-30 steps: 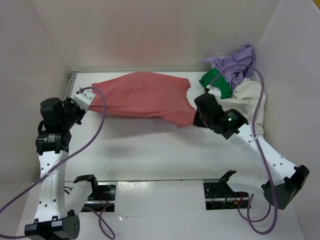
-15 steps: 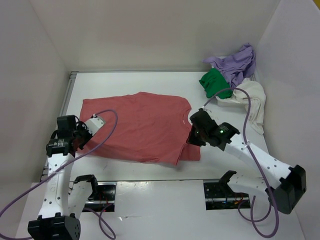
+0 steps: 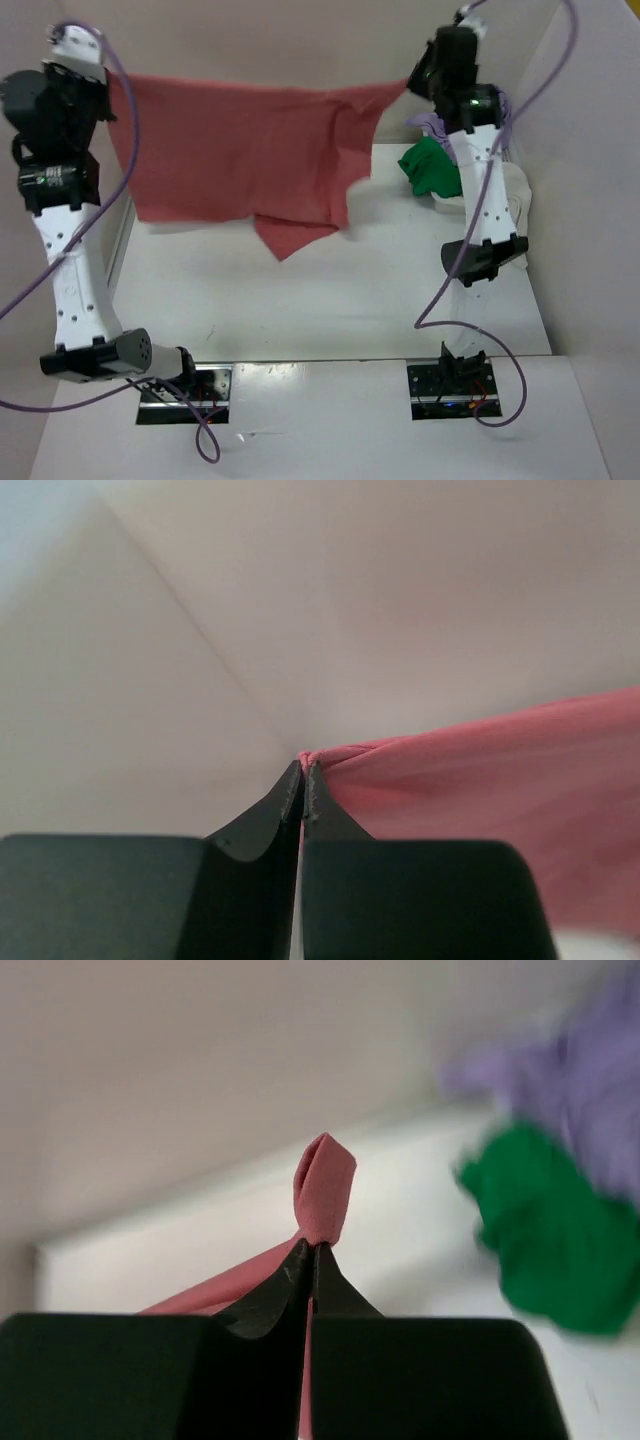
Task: Fold and stack the t-shirts
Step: Flatten out the tshirt
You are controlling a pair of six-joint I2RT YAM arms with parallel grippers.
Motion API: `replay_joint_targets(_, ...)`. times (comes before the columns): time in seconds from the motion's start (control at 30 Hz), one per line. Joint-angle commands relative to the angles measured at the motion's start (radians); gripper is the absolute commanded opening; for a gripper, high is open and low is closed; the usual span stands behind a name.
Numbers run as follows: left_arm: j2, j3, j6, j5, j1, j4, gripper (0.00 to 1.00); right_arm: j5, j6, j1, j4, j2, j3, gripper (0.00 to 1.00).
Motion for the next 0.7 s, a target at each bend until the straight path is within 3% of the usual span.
replay_joint_targets(0.0, -0.104, 0.140, -0.187, 0.063, 0.021, 0.215, 0.00, 0.108, -0.109, 0.033, 0.044, -0.139, 0.591, 0.00)
replay_joint_targets(0.23, -0.197, -0.122, -0.126, 0.188, 0.021, 0.287, 0.00, 0.039, -0.109, 0.024, 0.001, -0.185, 0.436, 0.00)
replay_joint_targets(0.43, -0.312, -0.449, 0.050, 0.277, 0.021, 0.258, 0.00, 0.092, -0.100, 0.126, -0.114, -0.221, 0.141, 0.00)
replay_joint_targets(0.53, -0.383, -0.558, 0.187, 0.288, 0.021, 0.196, 0.00, 0.125, -0.071, 0.178, -0.104, -0.315, -0.178, 0.00)
replay_joint_targets(0.63, -0.482, -0.698, 0.337, 0.331, 0.021, 0.090, 0.00, 0.142, -0.010, 0.232, 0.097, -0.577, -0.854, 0.00)
replay_joint_targets(0.67, -0.505, -0.763, 0.380, 0.331, 0.021, 0.058, 0.00, 0.096, 0.052, 0.232, 0.137, -0.703, -0.971, 0.00)
